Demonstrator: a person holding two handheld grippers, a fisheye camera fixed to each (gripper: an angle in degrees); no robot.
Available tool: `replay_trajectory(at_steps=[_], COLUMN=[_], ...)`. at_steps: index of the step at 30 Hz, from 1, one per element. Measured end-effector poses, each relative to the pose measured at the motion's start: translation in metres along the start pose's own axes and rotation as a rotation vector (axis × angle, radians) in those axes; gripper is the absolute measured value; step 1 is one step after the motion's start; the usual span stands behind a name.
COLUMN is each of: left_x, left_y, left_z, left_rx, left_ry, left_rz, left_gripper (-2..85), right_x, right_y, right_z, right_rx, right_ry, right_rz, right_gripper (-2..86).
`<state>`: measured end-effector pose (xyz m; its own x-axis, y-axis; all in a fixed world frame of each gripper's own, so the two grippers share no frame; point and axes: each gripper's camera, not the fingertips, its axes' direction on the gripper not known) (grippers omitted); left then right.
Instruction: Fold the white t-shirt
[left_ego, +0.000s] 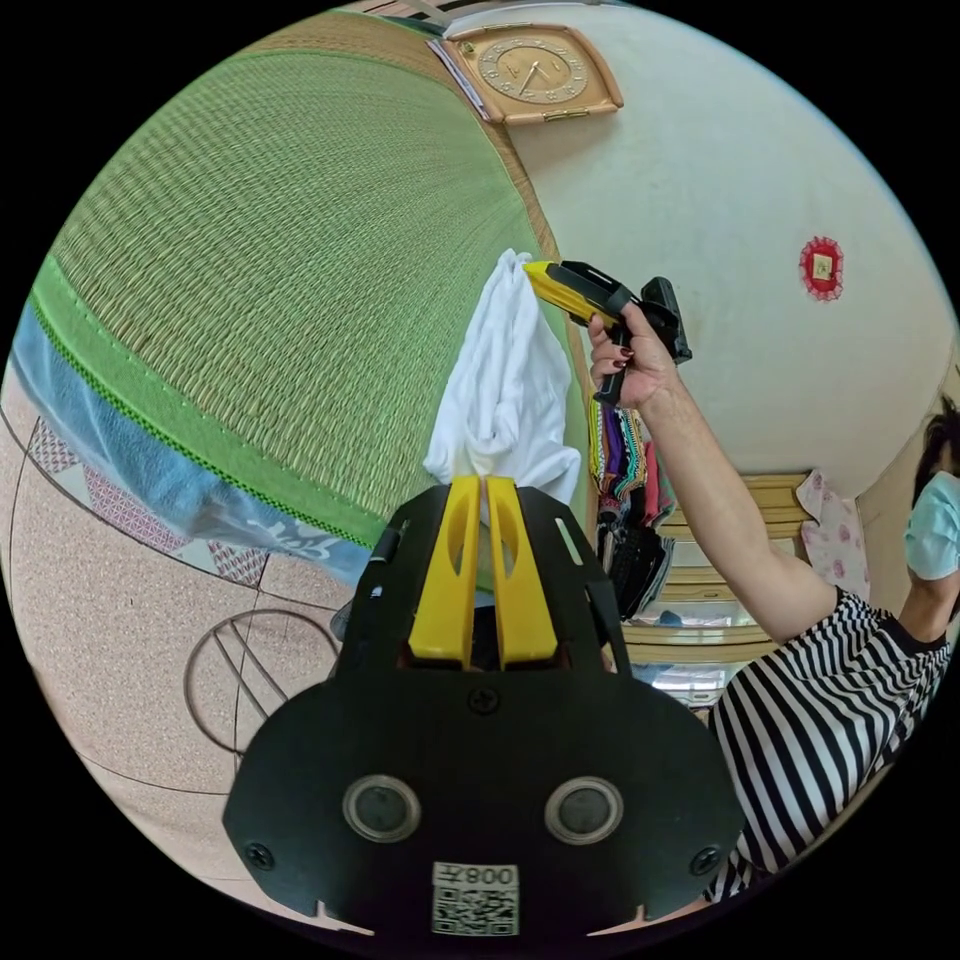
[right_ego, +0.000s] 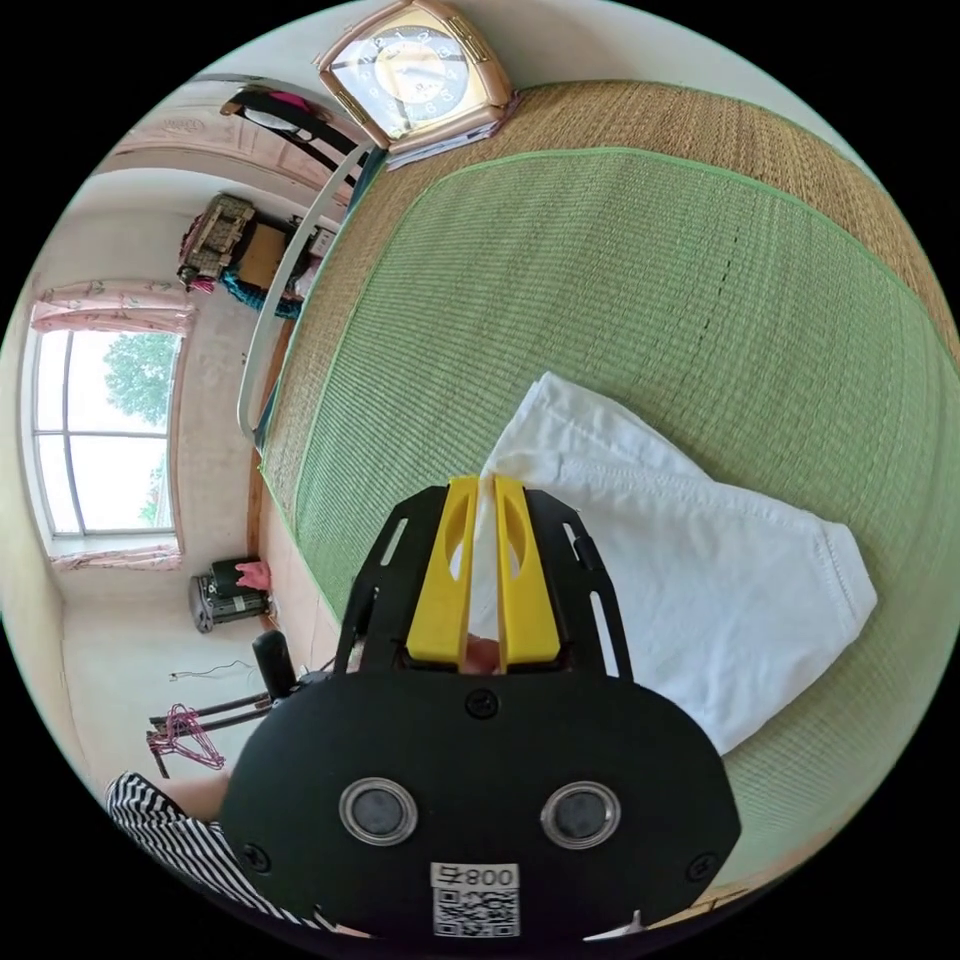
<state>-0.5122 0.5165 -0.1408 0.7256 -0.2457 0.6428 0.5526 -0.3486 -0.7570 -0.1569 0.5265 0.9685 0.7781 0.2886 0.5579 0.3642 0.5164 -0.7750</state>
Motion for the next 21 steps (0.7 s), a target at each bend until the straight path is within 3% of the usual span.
replay_trajectory(at_steps=[10,16,19,21], left_x=[0.03,0.054,0.053,0.047], left_y=[0.002,-0.015,-0.017,-0.017], left_z=[-0.032,-0.011,0.003,0.001], left_rx=[0.008,-0.068,-0.119,-0.116], left_ry=[-0.065,-0.141,-0.389,-0.347], left_rz=[0.141,0.297,0.314,0.275], left_gripper=[0.2,0.2,0.1,0.1], right_x=[-0.017,-0.05,-0.074,-0.095], right_y=[0.08,0.198,0.245,0.271], right_z=[0.011,0.033,0.059,0.083], right_rx=[0.069,0.076,0.053,0.045], right_ry=[-0.01,0.188,0.302,0.37], right_rz=[-0.14,-0.198,-0.209,-0.233], right_gripper=[5.7,7.0,8.0,8.9])
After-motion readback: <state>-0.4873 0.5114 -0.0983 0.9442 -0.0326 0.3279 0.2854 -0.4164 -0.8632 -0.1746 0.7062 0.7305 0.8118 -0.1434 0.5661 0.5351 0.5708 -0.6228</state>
